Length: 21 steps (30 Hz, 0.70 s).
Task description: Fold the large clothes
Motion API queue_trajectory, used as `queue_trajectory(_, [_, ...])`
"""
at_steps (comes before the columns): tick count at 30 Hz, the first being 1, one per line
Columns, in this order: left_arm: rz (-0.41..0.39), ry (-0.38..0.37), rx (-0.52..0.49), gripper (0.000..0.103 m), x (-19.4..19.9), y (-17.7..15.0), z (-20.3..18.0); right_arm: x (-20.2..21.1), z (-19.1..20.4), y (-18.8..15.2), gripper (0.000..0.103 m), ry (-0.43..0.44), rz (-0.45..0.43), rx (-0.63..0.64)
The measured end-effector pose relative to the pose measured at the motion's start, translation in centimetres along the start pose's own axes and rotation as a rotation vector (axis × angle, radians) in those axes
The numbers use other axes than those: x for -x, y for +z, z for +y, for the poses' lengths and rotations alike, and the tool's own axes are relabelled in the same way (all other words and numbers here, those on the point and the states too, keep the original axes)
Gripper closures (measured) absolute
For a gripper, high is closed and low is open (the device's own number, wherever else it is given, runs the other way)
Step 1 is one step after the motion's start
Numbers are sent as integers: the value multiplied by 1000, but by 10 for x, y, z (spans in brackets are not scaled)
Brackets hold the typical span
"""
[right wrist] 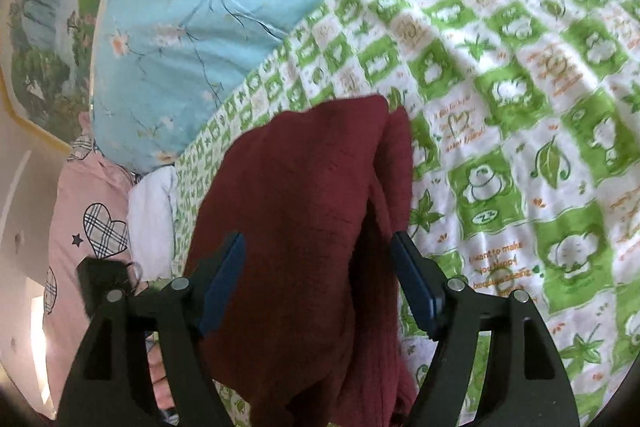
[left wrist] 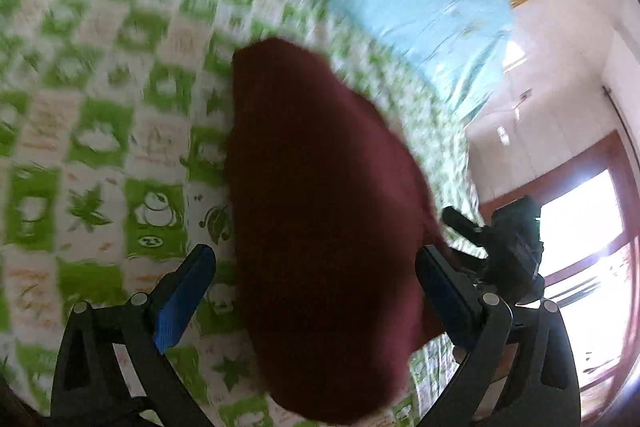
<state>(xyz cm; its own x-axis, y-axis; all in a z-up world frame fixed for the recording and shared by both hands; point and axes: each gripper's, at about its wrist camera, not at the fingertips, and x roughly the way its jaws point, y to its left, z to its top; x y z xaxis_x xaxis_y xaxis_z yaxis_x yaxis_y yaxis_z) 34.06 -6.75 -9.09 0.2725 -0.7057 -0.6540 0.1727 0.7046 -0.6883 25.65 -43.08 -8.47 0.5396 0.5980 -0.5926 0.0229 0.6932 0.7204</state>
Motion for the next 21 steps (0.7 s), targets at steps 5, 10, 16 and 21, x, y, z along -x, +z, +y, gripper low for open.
queue_trajectory(5, [110, -92, 2, 1, -36, 12, 10, -15, -14, -2, 29, 24, 51, -30])
queue_trajectory(10, [145, 7, -153, 11, -59, 10, -24, -31, -6, -4, 34, 22, 75, 18])
queue_trajectory(16, [64, 29, -193, 38, -39, -1, -34, -28, 5, -14, 66, 82, 72, 1])
queue_trajectory(21, [-15, 61, -223, 41, 15, -24, -38, -26, 52, -34, 68, 123, 79, 78])
